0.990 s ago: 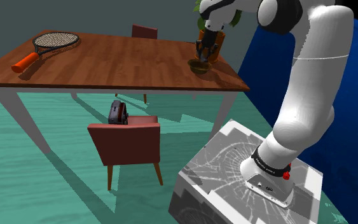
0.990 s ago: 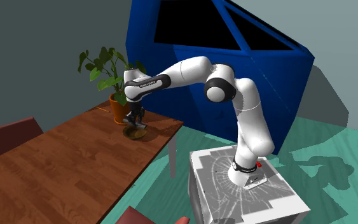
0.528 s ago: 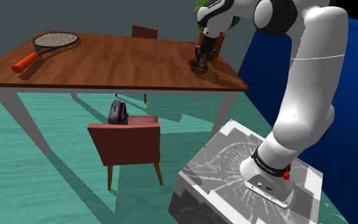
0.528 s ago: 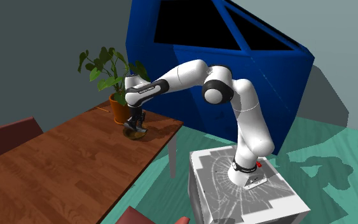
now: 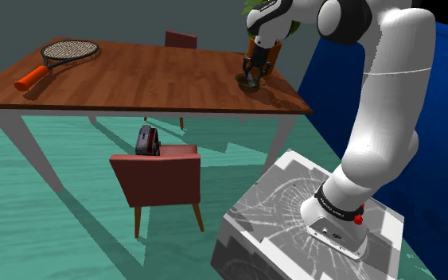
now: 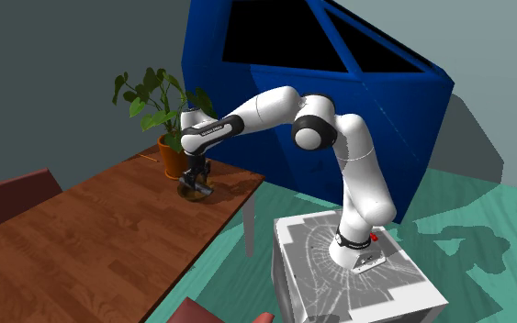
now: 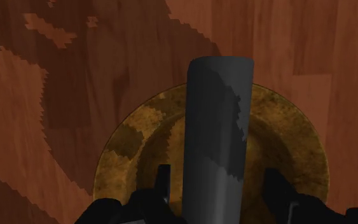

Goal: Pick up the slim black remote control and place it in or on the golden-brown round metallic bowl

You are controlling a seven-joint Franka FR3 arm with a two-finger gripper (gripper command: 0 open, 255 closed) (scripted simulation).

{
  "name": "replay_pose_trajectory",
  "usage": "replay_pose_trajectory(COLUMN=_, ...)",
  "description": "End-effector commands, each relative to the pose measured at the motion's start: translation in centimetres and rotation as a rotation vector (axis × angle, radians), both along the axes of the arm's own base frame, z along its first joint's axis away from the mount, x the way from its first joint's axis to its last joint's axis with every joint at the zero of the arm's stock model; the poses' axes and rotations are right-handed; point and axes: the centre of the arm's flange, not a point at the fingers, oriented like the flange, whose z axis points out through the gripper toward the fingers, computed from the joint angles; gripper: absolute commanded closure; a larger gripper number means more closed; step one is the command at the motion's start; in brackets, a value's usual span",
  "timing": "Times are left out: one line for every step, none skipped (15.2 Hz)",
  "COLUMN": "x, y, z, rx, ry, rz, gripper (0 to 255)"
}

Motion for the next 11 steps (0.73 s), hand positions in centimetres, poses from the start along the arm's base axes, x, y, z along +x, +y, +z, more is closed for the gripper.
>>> replay_pose_trajectory(x=0.0, y=0.0, z=0.0, rx=0.0, ry=0.001, rz=0.0, gripper=0)
replay_pose_trajectory(x=0.0, y=0.0, z=0.0, rx=0.0, ry=0.001, rz=0.0, gripper=0)
replay_pose_trajectory(x=0.0, y=0.0, z=0.0, rx=0.0, ry=0.001, rz=0.0, gripper=0)
replay_pose_trajectory(x=0.0, y=0.0, z=0.0, rx=0.0, ry=0.001, rz=0.0, gripper=0)
replay_pose_trajectory(x=0.0, y=0.0, z=0.0, rx=0.0, ry=0.001, rz=0.0, gripper=0)
replay_pose_trajectory(x=-0.1, y=-0.1, z=1.3, rx=0.0, ry=0.001, rz=0.0, gripper=0)
replay_pose_trajectory(x=-0.1, y=-0.2, z=2.6, rx=0.0, ry=0.001, rz=0.0, gripper=0)
replay_pose_trajectory(x=-0.2, y=-0.3, z=3.9, rx=0.0, ry=0.001, rz=0.0, gripper=0)
replay_pose_trajectory(x=-0.3, y=-0.3, z=5.0, rx=0.0, ry=0.001, rz=0.0, gripper=0)
replay_pose_trajectory(x=-0.3, y=-0.3, z=5.0, rx=0.0, ry=0.001, rz=0.0, gripper=0)
replay_pose_trajectory(x=-0.3, y=-0.3, z=5.0, rx=0.0, ry=0.001, rz=0.0, gripper=0)
